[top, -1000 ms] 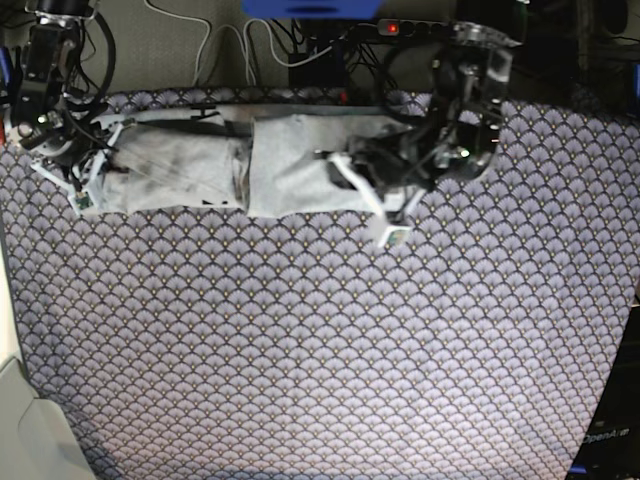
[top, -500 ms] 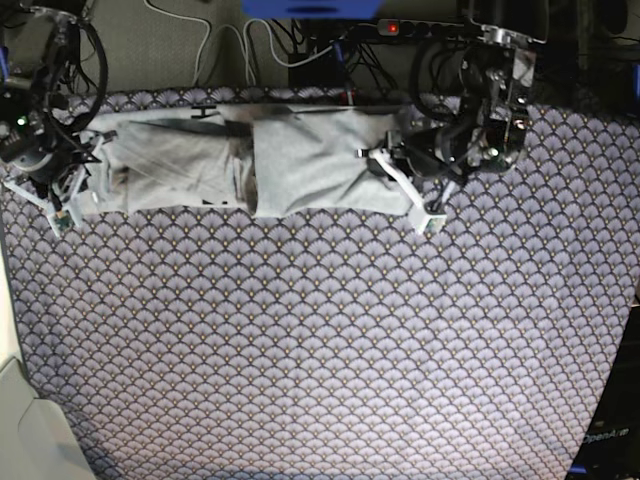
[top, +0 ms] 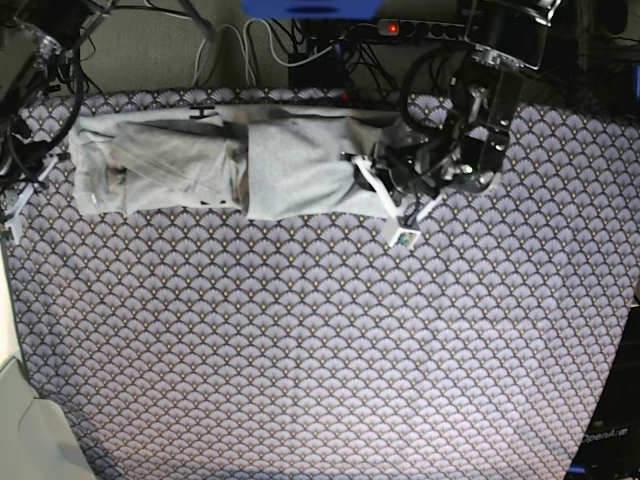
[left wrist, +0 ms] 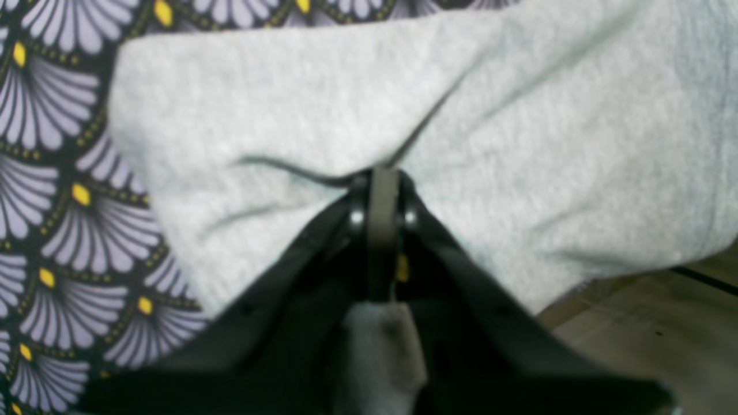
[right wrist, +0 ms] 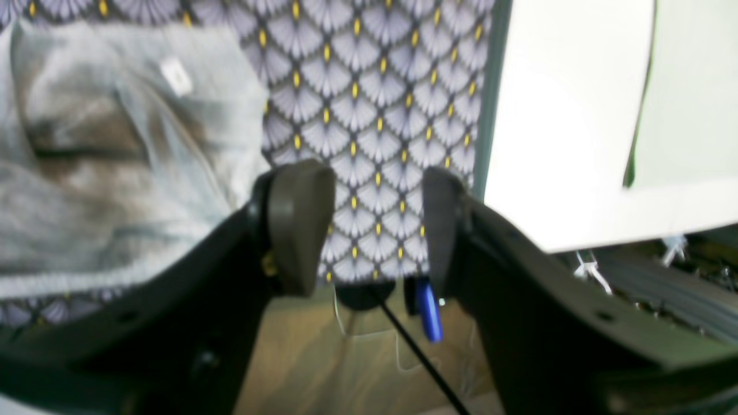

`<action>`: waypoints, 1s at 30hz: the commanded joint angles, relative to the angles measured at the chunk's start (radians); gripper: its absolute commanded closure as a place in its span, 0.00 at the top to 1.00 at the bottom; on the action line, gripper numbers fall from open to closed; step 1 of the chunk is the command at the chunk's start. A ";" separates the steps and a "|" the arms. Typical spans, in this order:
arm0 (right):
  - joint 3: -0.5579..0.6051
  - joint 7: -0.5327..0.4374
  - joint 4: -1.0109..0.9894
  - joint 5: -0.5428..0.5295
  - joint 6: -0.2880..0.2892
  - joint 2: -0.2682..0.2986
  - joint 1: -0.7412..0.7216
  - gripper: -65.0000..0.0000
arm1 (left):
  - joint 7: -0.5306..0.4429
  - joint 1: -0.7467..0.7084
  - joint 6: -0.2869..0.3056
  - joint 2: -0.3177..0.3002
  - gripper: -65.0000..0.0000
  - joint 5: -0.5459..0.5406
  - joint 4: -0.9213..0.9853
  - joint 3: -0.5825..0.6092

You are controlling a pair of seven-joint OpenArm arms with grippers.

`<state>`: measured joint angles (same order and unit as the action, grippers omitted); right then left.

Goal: Fold the T-shirt properly

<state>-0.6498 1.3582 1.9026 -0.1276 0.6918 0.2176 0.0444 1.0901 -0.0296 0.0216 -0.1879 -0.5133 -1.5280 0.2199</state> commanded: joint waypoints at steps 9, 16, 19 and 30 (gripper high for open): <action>0.002 -0.010 -0.122 -0.005 0.006 -0.040 -0.013 0.47 | 0.100 -0.059 -0.024 -0.029 0.00 0.051 -0.151 0.014; 0.003 -0.013 -0.180 -0.007 0.006 -0.040 -0.041 0.47 | 0.120 -0.066 -0.025 -0.038 0.00 0.055 -0.176 0.014; 0.003 -0.013 -0.179 -0.007 0.006 -0.039 -0.041 0.47 | 0.120 -0.063 -0.025 -0.042 0.00 0.055 -0.179 0.014; 0.002 -0.036 -0.283 -0.165 0.006 0.024 -0.059 0.55 | 0.118 -0.040 -0.025 -0.042 0.00 0.057 -0.176 0.013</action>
<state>-0.6445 1.3258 1.6035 -0.2890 0.6918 0.2241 0.0010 1.2026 -0.0803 -0.0002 -0.2222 -0.4603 -1.6932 0.2333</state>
